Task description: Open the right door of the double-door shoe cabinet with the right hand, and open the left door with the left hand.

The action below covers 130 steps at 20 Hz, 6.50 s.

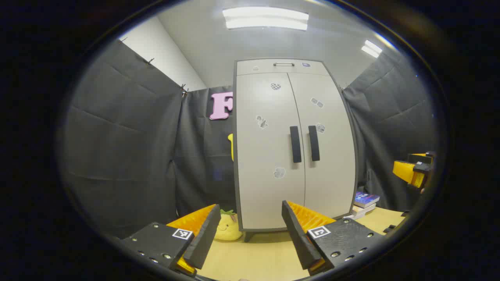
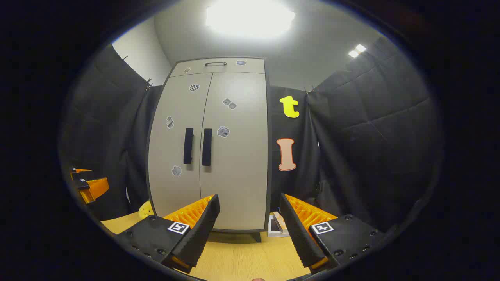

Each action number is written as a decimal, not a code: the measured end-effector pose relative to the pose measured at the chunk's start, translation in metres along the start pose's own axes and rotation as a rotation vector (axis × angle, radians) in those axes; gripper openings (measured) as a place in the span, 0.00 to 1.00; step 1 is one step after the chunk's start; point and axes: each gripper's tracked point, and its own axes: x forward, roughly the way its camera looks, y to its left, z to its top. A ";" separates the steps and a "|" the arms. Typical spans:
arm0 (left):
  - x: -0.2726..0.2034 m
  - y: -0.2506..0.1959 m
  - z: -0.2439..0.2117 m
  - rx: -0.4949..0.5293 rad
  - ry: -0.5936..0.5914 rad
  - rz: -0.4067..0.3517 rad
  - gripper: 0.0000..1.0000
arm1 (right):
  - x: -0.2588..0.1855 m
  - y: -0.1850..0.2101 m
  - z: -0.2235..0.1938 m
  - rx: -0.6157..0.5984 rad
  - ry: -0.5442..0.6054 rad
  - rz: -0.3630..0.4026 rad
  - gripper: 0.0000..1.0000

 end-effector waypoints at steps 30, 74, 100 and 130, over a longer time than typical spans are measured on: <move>-0.021 0.044 -0.007 0.048 0.018 0.130 0.91 | 0.117 0.047 0.050 0.055 -0.021 0.121 0.97; -0.074 0.106 -0.016 0.039 0.062 0.288 0.92 | 0.276 0.153 0.053 0.098 0.233 0.217 0.11; -0.022 0.020 0.004 0.053 0.010 0.070 0.91 | 0.164 0.075 0.067 0.102 0.283 0.419 0.11; -0.003 -0.091 0.008 0.053 0.010 -0.117 0.90 | 0.127 -0.096 0.069 0.054 0.257 0.213 0.08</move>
